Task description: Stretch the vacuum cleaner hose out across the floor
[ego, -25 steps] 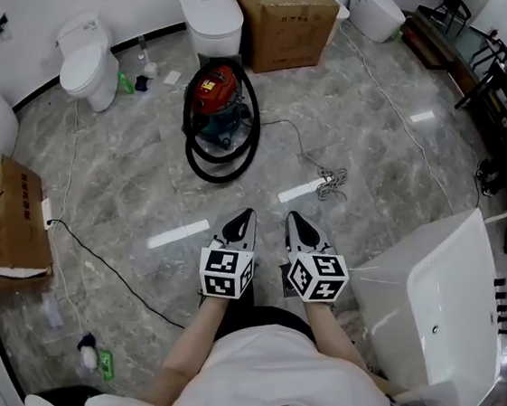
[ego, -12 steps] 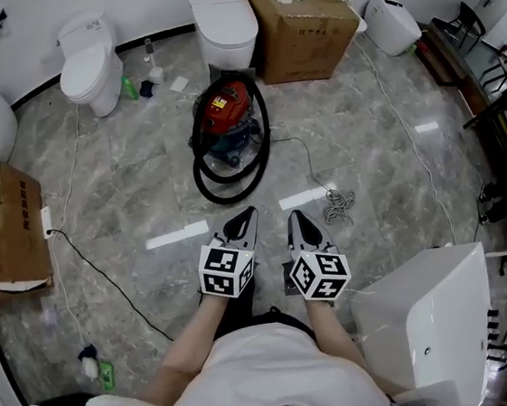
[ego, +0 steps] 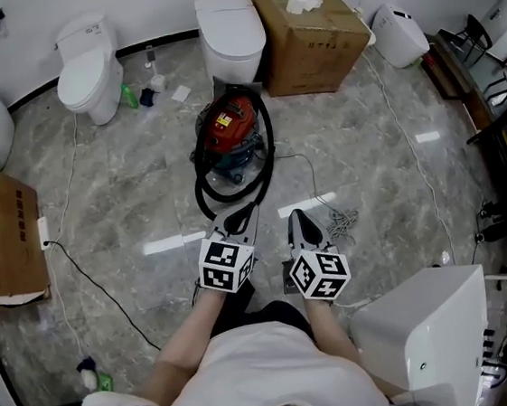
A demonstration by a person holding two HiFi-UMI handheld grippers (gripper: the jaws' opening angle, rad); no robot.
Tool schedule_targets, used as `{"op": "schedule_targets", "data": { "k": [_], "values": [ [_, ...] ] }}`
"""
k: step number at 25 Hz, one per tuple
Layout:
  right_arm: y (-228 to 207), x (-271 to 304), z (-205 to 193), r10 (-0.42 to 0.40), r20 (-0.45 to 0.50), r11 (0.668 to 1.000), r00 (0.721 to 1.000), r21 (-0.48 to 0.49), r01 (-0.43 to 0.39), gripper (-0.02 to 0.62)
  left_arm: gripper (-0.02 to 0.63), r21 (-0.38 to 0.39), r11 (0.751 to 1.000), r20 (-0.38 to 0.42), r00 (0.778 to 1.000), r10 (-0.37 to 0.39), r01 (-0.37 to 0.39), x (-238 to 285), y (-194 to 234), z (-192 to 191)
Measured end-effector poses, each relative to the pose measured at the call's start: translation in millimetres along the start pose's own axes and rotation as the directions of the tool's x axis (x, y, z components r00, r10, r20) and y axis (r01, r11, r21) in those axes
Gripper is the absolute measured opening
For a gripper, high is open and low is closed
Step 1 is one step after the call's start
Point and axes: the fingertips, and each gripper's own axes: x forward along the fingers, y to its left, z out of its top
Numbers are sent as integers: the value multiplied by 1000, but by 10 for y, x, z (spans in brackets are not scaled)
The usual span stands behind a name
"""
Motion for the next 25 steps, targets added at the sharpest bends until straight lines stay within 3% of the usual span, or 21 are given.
{"op": "schedule_targets", "data": {
  "k": [6,20,25],
  "values": [
    [8,183,73,8,5,1000,1000,13,-8,16,9,5,1000,-13,1000,-10,10,104,123,51],
    [139,424,112,72,-49,997,996,-36,-74,17,9,-83,997,-9,1000,7,-8,194,306,51],
    [-13,523,98,74,-63,997,995,-22,-75,17,9,-97,995,-33,999,21,-24,356,355,-14]
  ]
}}
